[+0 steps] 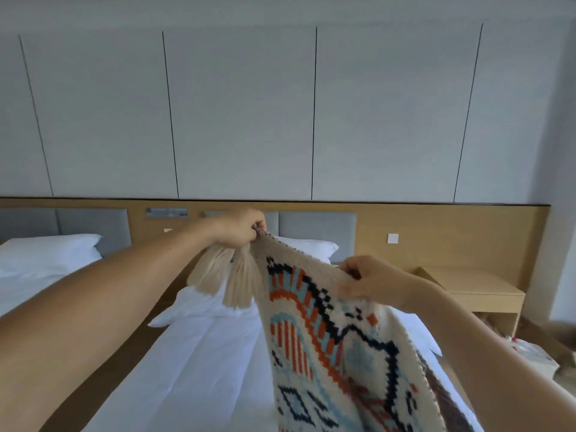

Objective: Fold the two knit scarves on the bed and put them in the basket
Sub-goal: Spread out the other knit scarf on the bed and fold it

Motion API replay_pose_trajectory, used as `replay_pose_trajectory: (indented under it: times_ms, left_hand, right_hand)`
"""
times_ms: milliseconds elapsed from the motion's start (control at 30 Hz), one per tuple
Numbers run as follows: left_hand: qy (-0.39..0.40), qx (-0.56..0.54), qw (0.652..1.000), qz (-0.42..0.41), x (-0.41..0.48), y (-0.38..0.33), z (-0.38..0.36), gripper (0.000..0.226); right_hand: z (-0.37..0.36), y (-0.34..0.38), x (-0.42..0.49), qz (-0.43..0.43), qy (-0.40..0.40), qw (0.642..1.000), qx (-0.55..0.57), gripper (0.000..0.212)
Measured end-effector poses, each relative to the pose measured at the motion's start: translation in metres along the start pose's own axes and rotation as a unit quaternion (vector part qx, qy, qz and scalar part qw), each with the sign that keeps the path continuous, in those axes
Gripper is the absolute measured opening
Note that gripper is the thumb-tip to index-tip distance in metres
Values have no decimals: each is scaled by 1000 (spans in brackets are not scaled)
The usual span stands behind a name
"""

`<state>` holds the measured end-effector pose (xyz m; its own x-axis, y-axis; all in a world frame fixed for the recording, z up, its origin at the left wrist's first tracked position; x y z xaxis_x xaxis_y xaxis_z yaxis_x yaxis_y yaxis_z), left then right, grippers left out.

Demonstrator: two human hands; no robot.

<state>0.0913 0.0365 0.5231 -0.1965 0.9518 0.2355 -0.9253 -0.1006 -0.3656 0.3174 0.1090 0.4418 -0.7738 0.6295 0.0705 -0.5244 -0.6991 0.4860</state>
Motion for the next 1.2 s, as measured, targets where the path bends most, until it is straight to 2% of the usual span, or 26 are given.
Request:
replay_pose_trajectory:
  times_ms: [67,100,233,333,400,433,600,700,800,867,967,1067,1200]
  left_hand:
    - [35,-3,999,20,-3,5,-25,26]
    - [46,-12,998,30,-4,9,-38,26]
    - [54,-45,995,74,-3,24,-83,28]
    - [-20,-40,996,77,0,21,-90,23]
    - [-77,-28,996,46,2,12,-83,22]
    - [-81,-27,996,27,4,8,-82,23]
    - [72,-83,994,-15,8,-10,-97,33]
    - [111,-130,985,-41,10,-19,-101,35]
    - [83,-163,981,-67,18,-26,-89,21]
    - [37,-160,982,-93,24,-36,-75,19]
    - [-31,-161,978,-132,30,-52,-54,19]
    - [-68,-175,971,-149,36,-54,-39,15]
    - [-114,-121,974,-151,37,-52,-31,14]
  right_hand:
    - [-25,-19,-5,-12,59,996,71,18]
    - [-33,-27,-7,-24,60,994,88,17]
    - [-40,-51,-10,-83,-59,994,50,12]
    - [-42,-59,-15,-91,-137,985,58,10]
    - [-46,-66,-18,-99,-156,982,29,15]
    - [-48,-71,-20,-106,-160,981,21,19]
    - [-60,-96,-30,-119,-187,970,103,27]
    - [-59,-101,-36,-106,-229,961,113,24]
    - [-69,-109,-40,-104,-227,959,135,14]
    - [-86,-115,-38,-97,-194,972,88,12]
    - [-103,-122,-39,-89,-170,981,30,28]
    - [-109,-126,-43,-60,-200,978,25,49]
    - [-108,-120,-47,-12,-251,968,-21,51]
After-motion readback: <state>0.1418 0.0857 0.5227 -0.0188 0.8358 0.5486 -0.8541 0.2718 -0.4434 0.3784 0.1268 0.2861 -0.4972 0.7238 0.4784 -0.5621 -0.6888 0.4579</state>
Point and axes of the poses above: each hand's wrist, its own x-axis towards the middle knuckle, its own z-axis out of the back of the hand, y = z × x, the point moved 8 cm from there along x, towards the middle knuckle, and after that the axes turned 13 degrees about -x, right-handed, at the moved point
